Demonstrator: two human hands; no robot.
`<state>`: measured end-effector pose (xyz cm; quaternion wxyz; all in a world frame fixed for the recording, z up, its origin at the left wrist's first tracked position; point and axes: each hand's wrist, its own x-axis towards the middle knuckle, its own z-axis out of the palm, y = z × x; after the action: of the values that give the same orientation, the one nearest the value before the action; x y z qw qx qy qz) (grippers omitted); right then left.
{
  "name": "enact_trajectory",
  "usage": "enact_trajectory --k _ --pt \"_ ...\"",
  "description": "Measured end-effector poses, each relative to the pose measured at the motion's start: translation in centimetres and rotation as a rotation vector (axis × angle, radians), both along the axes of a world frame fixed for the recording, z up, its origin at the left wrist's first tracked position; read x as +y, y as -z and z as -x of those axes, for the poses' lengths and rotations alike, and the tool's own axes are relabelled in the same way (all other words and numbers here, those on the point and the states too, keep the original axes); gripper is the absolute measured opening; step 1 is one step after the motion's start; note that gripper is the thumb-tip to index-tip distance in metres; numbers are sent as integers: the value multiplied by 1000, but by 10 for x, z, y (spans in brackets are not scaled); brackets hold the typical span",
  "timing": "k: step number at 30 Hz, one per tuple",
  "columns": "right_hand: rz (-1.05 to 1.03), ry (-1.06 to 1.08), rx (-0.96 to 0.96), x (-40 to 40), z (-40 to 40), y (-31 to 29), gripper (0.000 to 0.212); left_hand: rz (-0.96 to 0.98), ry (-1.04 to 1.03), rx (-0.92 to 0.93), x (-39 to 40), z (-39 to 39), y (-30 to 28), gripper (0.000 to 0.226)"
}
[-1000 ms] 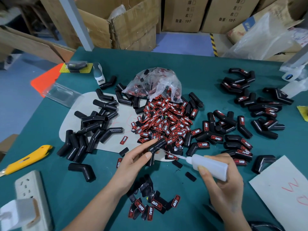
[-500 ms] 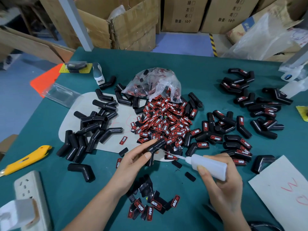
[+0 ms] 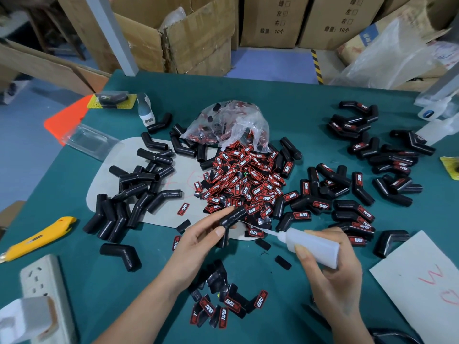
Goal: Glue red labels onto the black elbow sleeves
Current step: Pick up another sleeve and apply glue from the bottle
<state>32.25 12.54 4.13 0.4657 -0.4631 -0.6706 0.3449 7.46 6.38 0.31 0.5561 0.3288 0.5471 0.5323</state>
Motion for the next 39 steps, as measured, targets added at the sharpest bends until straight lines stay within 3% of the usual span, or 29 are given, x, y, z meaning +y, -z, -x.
enact_trajectory --k 15,21,39 --pt "26 42 47 1 0 -4 25 -16 20 -4 0 3 6 49" --pt "29 37 51 1 -1 -4 26 -9 2 -45 0 4 8 61" --pt "40 43 63 1 0 -4 26 -14 13 -10 0 3 7 59"
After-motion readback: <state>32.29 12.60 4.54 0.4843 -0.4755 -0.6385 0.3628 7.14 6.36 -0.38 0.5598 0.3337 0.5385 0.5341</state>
